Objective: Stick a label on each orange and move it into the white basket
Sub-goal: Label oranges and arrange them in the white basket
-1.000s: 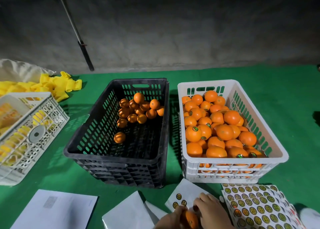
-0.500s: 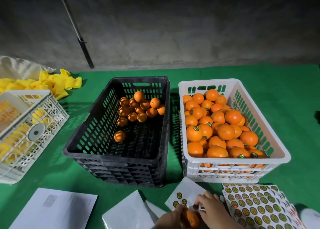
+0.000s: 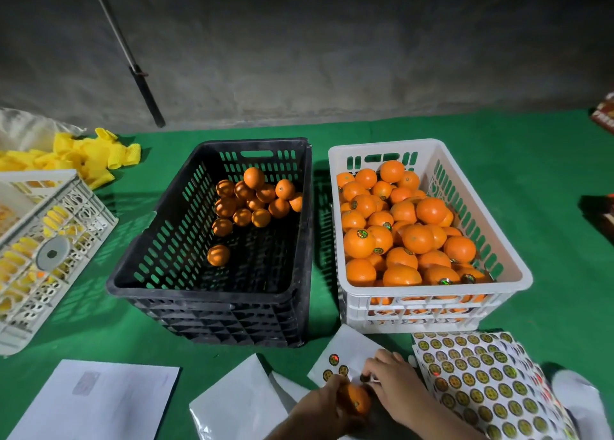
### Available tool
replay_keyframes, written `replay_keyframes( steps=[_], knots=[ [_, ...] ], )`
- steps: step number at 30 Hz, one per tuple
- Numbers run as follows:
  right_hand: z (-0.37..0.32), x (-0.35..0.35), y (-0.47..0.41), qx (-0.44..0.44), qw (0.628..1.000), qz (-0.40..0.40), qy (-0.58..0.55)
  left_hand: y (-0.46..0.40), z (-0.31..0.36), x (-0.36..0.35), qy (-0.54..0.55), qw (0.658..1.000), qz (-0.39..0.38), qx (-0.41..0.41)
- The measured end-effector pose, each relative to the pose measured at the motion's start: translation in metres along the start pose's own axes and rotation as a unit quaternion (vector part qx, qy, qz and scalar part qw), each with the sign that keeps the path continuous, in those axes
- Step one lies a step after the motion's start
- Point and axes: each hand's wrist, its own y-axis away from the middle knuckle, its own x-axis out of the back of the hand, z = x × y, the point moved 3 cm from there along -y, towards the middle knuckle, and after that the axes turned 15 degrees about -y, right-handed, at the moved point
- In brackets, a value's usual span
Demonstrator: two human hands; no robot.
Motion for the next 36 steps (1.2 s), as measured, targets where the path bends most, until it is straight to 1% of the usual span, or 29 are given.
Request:
replay_keyframes(
  steps=[4,8,16,20,22,27,31,36],
  knots=[
    [-0.002,0.002,0.000,0.000,1.000,0.000,0.019,0.005,0.001,-0.005,0.001,1.000,-0.001,0.022],
    [-0.001,0.000,0.001,-0.002,1.000,0.006,0.029,0.009,0.002,-0.005,0.003,1.000,0.003,0.008],
    [-0.002,-0.003,-0.002,-0.037,0.999,0.021,-0.005,0.002,0.003,-0.002,-0.015,1.000,0.008,-0.003],
    [0.001,-0.007,-0.003,-0.051,0.999,0.019,-0.003,0.001,0.004,-0.002,-0.012,1.000,0.023,0.015],
    [0.002,-0.009,-0.004,-0.062,0.998,0.021,-0.007,0.001,0.005,-0.001,-0.028,0.999,0.035,0.015],
    [0.005,-0.012,-0.011,-0.121,0.991,0.005,-0.050,0.001,0.009,-0.002,-0.122,0.991,0.046,-0.014],
    [0.011,-0.015,-0.017,-0.149,0.987,-0.014,-0.056,-0.002,0.008,0.002,-0.118,0.991,0.052,-0.027],
    [0.013,-0.017,-0.020,-0.170,0.983,-0.021,-0.062,-0.001,0.009,0.011,-0.136,0.987,0.078,-0.025]
  ],
)
